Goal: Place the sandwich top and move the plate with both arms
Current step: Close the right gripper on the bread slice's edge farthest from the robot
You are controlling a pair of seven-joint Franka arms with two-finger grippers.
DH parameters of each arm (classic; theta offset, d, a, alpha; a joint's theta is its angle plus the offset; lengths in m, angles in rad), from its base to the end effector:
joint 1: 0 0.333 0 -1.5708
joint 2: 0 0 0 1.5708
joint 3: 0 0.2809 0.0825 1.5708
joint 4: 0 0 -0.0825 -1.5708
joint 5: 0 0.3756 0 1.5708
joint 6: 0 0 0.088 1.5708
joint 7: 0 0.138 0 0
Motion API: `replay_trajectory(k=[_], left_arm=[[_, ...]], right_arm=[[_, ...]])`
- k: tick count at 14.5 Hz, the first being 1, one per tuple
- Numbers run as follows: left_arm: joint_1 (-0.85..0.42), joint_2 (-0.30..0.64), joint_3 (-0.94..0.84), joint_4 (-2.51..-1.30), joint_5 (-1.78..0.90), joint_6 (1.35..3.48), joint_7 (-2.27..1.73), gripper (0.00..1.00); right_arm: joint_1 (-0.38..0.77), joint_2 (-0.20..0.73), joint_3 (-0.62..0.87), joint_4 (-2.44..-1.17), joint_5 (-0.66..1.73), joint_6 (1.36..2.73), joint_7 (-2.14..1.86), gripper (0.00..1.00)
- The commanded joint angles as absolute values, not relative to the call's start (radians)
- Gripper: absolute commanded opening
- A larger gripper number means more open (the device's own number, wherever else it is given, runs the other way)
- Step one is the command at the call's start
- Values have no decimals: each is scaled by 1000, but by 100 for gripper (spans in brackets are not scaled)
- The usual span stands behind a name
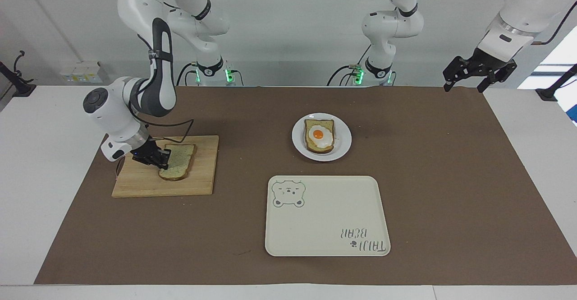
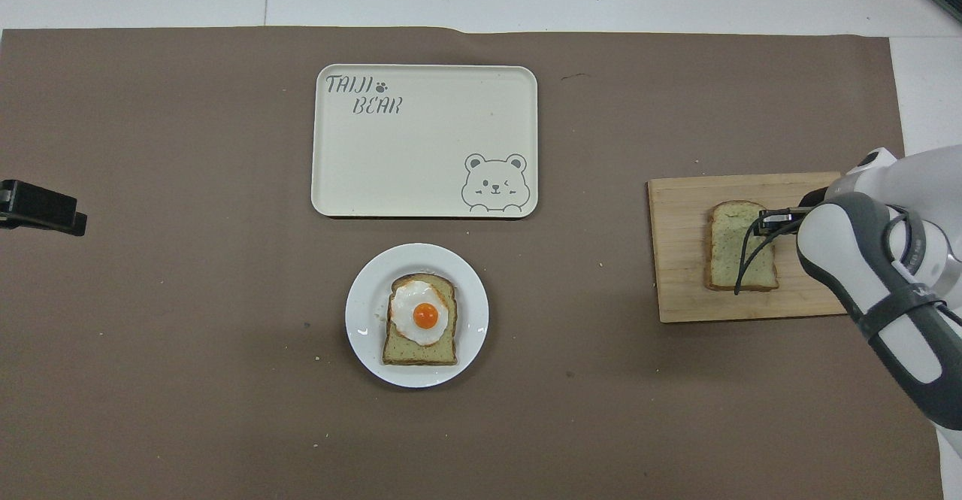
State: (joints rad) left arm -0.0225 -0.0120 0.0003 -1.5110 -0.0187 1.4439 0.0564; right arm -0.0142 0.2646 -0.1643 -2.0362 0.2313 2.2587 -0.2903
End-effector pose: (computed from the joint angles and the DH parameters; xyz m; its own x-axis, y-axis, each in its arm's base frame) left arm 0.5279 -0.0145 0.5815 0.9953 -0.0808 -0.0539 -0.0798 -0.9966 0.0217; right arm 0.5642 -0.0901 0.2545 0.9994 -0.0334 -0.0061 -0.0339 -0.9900 -0.1370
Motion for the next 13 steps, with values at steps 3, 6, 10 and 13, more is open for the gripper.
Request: replay_trajectory(k=[3, 6, 10, 13], left_arm=[[-21, -8, -2, -1496, 0, 1427, 46, 100], [-21, -8, -2, -1496, 0, 1427, 46, 100], [-21, -8, -2, -1497, 0, 1427, 46, 100], [-21, -8, -2, -1496, 0, 1427, 46, 100]], right_arm=[[-26, 276, -156, -2051, 255, 2283, -287, 0], [-28, 278, -155, -2042, 253, 2273, -288, 0], [-28, 273, -155, -1985, 253, 2209, -288, 0], [-28, 259, -156, -1935, 253, 2132, -288, 0]])
